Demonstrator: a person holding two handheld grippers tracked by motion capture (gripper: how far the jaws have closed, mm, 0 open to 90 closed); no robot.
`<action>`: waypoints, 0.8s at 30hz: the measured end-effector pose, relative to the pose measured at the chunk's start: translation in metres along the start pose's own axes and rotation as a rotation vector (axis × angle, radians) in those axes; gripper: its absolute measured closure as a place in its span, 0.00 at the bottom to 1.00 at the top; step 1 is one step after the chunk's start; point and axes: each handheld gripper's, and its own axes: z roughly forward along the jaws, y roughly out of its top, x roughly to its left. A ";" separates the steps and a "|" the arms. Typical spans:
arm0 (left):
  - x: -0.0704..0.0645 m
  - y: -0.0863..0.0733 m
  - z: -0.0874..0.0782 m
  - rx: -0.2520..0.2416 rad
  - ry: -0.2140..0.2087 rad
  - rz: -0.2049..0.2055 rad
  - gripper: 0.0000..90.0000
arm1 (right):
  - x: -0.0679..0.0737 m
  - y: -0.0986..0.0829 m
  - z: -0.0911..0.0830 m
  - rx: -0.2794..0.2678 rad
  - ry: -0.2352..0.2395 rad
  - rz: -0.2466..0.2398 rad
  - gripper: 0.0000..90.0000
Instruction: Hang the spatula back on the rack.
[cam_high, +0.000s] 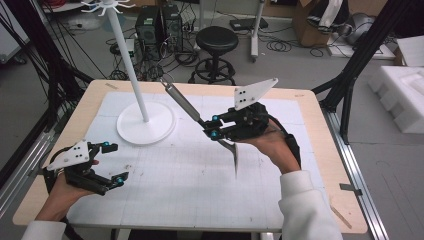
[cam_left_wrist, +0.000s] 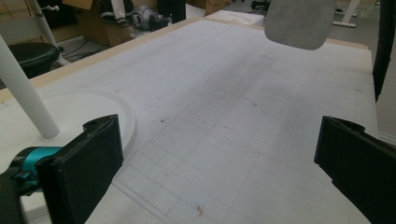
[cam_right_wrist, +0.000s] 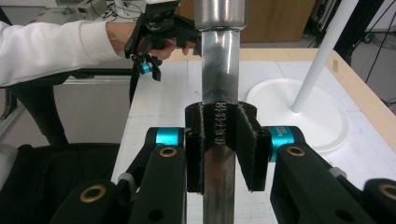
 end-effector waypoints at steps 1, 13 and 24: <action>0.001 0.002 0.000 0.002 -0.005 0.004 0.02 | 0.000 0.000 0.000 -0.001 0.006 -0.009 0.83; 0.009 0.040 0.004 0.020 -0.131 0.015 0.02 | 0.000 -0.001 -0.005 -0.011 0.002 0.000 0.83; 0.018 0.091 0.004 0.020 -0.205 0.058 0.02 | -0.001 -0.001 -0.003 -0.011 0.006 0.003 0.83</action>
